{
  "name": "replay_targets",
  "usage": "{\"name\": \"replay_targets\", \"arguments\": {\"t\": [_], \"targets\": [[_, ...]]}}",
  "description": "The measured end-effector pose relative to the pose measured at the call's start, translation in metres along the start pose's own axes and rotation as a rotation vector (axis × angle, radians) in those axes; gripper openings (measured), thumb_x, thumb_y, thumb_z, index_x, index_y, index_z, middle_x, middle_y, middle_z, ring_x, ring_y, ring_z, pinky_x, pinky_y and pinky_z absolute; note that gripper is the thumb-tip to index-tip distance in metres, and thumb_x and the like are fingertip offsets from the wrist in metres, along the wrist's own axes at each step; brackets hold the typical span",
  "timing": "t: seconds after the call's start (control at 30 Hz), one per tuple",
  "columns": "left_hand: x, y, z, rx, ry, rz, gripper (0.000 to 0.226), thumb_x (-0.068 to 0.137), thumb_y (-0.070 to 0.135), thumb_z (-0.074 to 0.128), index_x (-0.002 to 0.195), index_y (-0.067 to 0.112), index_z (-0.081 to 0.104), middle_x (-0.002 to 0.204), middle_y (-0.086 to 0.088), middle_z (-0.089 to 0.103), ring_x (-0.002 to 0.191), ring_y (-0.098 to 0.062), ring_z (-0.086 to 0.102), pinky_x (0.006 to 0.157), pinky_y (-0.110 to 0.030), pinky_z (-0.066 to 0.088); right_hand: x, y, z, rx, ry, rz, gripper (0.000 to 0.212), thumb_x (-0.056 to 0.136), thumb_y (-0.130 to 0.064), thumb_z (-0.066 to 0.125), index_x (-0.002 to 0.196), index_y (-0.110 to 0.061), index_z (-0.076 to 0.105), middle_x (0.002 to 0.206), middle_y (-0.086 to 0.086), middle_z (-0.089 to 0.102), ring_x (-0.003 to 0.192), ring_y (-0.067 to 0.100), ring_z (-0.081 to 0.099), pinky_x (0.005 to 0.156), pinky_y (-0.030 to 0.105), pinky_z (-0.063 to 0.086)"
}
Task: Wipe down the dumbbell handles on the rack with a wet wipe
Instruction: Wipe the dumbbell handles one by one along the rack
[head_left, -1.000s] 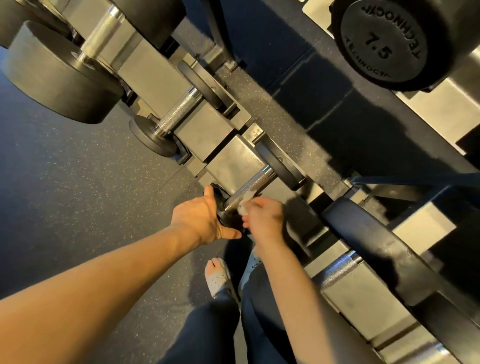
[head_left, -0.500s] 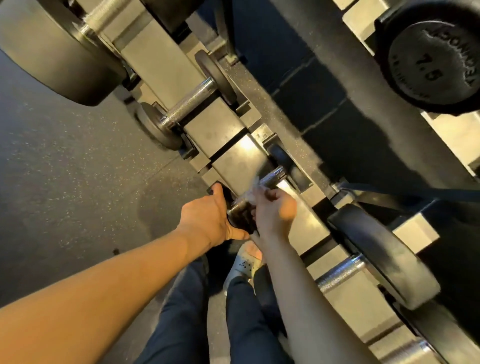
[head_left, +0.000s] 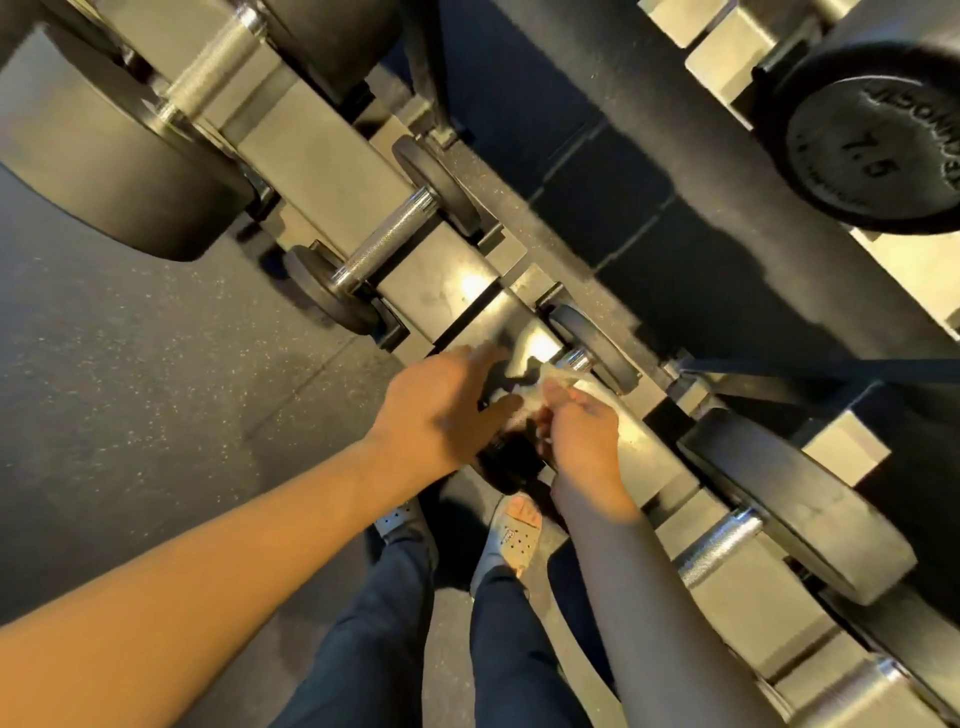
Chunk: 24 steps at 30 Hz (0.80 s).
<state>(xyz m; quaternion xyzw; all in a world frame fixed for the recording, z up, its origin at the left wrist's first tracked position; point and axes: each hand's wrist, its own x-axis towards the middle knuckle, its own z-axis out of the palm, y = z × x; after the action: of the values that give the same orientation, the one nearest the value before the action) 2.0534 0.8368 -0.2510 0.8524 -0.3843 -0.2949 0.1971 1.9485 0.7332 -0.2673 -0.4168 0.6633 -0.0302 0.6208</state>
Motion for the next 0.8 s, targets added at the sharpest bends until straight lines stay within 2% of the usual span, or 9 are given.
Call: {"name": "replay_targets", "arguments": {"t": [0.13, 0.23, 0.33, 0.43, 0.5, 0.57, 0.67, 0.73, 0.8], "targets": [[0.025, 0.026, 0.012, -0.550, -0.131, -0.114, 0.022, 0.108, 0.032, 0.046, 0.107, 0.021, 0.064, 0.072, 0.008, 0.061, 0.056, 0.006, 0.057, 0.055, -0.013, 0.043, -0.011, -0.032, 0.002, 0.017, -0.055, -0.025, 0.026, 0.107, -0.013, 0.044, 0.115, -0.003, 0.066, 0.088, 0.013, 0.069, 0.072, 0.016, 0.061, 0.065, 0.026, 0.052], [0.043, 0.032, 0.023, -0.702, -0.099, -0.233, 0.023, 0.106, 0.026, 0.052, 0.102, 0.014, 0.071, 0.084, -0.003, 0.071, 0.076, -0.006, 0.069, 0.068, -0.020, 0.052, -0.018, -0.045, -0.010, -0.128, -0.123, -0.076, 0.030, 0.107, -0.009, 0.040, 0.112, -0.009, 0.070, 0.097, 0.015, 0.073, 0.081, 0.019, 0.064, 0.067, 0.025, 0.054], [0.059, 0.033, 0.049, -0.722, -0.076, -0.249, 0.010, 0.099, 0.020, 0.064, 0.094, 0.022, 0.072, 0.085, 0.004, 0.072, 0.083, -0.008, 0.072, 0.077, -0.018, 0.056, -0.024, -0.060, -0.031, -0.287, -0.164, -0.175, 0.028, 0.107, -0.011, 0.046, 0.094, -0.017, 0.070, 0.081, 0.010, 0.073, 0.066, 0.017, 0.065, 0.055, 0.025, 0.053], [0.075, 0.023, 0.086, -0.724, 0.009, -0.331, 0.007, 0.092, 0.031, 0.067, 0.086, 0.034, 0.067, 0.090, 0.010, 0.067, 0.097, -0.022, 0.071, 0.087, -0.036, 0.057, -0.013, -0.072, -0.048, -0.678, 0.091, -0.613, 0.026, 0.100, -0.013, 0.053, 0.086, -0.022, 0.073, 0.071, -0.002, 0.069, 0.062, 0.010, 0.062, 0.056, 0.029, 0.049], [0.083, 0.015, 0.097, -0.641, -0.012, -0.354, 0.007, 0.093, 0.036, 0.064, 0.095, 0.033, 0.070, 0.095, 0.009, 0.070, 0.092, -0.014, 0.070, 0.086, -0.036, 0.058, 0.000, -0.089, -0.047, -0.711, 0.190, -0.770, 0.022, 0.098, -0.016, 0.054, 0.088, -0.019, 0.072, 0.072, -0.006, 0.066, 0.063, 0.006, 0.060, 0.057, 0.026, 0.048], [0.093, 0.005, 0.109, -0.640, -0.044, -0.340, 0.018, 0.091, 0.040, 0.060, 0.096, 0.028, 0.072, 0.092, 0.003, 0.074, 0.086, -0.013, 0.072, 0.083, -0.040, 0.060, 0.020, -0.104, -0.035, -0.723, 0.096, -0.784, 0.025, 0.099, -0.020, 0.054, 0.077, -0.019, 0.066, 0.066, -0.008, 0.059, 0.058, 0.003, 0.054, 0.056, 0.021, 0.043], [0.109, -0.006, 0.135, -0.656, -0.049, -0.419, 0.033, 0.079, 0.049, 0.057, 0.092, 0.022, 0.071, 0.093, -0.006, 0.074, 0.089, -0.028, 0.072, 0.082, -0.050, 0.060, 0.046, -0.108, -0.008, -0.815, -0.116, -0.698, 0.037, 0.103, -0.029, 0.054, 0.069, -0.016, 0.060, 0.062, -0.002, 0.055, 0.057, 0.008, 0.051, 0.064, 0.033, 0.048], [0.099, 0.016, 0.101, -0.723, -0.133, -0.430, 0.022, 0.091, 0.035, 0.065, 0.095, 0.014, 0.071, 0.091, -0.008, 0.072, 0.088, -0.024, 0.071, 0.083, -0.034, 0.058, 0.055, -0.101, 0.003, -0.846, -0.184, -0.642, 0.037, 0.103, -0.031, 0.054, 0.076, -0.008, 0.064, 0.069, 0.010, 0.062, 0.065, 0.022, 0.061, 0.071, 0.046, 0.055], [0.099, 0.024, 0.081, -0.757, -0.151, -0.442, 0.011, 0.099, 0.017, 0.064, 0.094, 0.007, 0.066, 0.081, -0.002, 0.064, 0.076, -0.011, 0.064, 0.066, -0.013, 0.049, 0.059, -0.097, 0.007, -0.870, -0.168, -0.634, 0.034, 0.103, -0.029, 0.052, 0.083, -0.005, 0.066, 0.079, 0.017, 0.067, 0.074, 0.031, 0.066, 0.073, 0.053, 0.056]]}}
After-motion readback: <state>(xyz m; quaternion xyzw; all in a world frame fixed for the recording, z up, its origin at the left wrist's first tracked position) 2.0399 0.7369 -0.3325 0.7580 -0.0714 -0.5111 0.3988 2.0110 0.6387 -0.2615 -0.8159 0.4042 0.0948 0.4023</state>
